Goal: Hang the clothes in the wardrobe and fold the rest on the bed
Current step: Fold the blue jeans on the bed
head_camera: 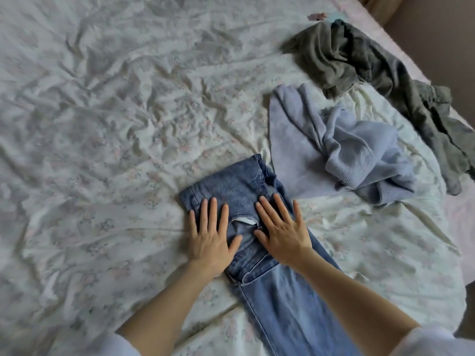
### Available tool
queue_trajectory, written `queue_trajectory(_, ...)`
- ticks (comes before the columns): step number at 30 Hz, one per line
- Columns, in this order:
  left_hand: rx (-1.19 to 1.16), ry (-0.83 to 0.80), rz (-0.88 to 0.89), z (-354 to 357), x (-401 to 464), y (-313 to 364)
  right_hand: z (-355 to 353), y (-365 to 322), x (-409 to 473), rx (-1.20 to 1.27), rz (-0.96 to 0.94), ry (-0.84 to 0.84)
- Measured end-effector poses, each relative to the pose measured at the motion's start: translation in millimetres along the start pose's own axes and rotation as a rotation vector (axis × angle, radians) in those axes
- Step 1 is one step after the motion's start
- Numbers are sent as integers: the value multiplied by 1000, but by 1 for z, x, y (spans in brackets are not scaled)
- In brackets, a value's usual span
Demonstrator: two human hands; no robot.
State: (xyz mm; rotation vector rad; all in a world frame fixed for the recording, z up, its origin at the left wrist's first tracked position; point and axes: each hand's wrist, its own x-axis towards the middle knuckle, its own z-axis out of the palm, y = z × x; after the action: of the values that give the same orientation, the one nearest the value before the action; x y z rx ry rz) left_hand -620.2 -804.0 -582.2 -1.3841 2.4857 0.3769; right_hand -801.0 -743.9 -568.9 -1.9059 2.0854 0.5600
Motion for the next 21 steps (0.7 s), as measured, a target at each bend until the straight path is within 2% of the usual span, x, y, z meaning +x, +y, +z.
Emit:
queue_trajectory(4, 3, 8, -8, 7, -8, 11, 3, 5, -3, 6, -39, -14)
queue_trajectory(8, 43, -68, 61, 7, -30, 14, 0, 14, -18, -7, -152, -47)
queue_trajectory(13, 80, -155, 43, 9, -48, 22, 5, 16, -39, 56, -175, -94)
queue_trajectory(15, 9, -91, 71, -2, -45, 19, -7, 19, -36, 131, -189, -16)
queue_trajectory(18, -172, 252, 121, -20, -27, 5, -30, 22, -16, 223, -174, 316)
queue_trajectory(20, -256, 377, -5, -34, 2, -9, -48, 24, 9, 257, -134, 400)
queue_trajectory(21, -282, 336, -88, -42, 19, -17, -57, 25, 24, 268, -130, 398)
